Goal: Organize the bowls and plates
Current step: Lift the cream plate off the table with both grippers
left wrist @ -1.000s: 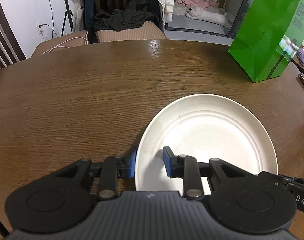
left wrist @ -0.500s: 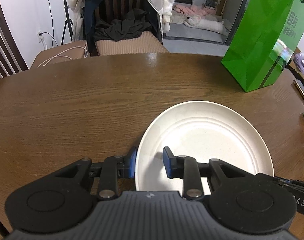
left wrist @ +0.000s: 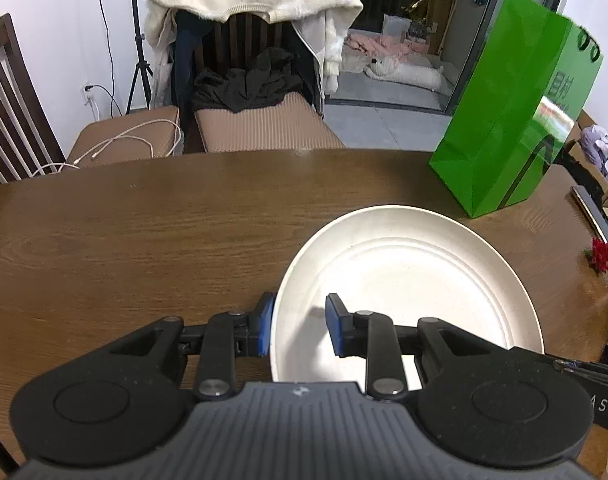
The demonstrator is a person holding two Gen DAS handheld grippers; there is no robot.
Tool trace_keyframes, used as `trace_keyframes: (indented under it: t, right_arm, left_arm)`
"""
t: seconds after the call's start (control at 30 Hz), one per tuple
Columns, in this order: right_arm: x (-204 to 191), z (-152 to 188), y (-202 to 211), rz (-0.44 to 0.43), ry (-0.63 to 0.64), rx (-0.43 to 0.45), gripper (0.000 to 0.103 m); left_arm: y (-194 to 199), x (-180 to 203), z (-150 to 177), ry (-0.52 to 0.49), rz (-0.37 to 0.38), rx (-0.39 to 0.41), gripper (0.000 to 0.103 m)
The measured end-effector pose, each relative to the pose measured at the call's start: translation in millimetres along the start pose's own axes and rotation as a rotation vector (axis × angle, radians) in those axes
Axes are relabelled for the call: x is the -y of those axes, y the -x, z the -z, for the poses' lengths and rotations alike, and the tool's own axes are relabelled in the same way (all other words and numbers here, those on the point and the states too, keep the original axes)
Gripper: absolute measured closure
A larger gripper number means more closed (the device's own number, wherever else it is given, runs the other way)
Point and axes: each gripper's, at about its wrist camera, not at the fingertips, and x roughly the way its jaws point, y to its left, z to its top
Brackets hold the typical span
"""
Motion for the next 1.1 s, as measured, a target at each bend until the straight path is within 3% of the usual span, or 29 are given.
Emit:
trace_keyframes:
  t: [0.53,1.1]
  right_arm:
    - [-27,3,56,-0.023,0.029,0.050,0.091]
    - [-72,40,108,-0.024,0.057,0.069,0.091]
  left_arm:
    - [67,-12,0,0.008,0.006,0.064,0.075]
    - [124,-46,25,0.004,0.002,0.084,0.075]
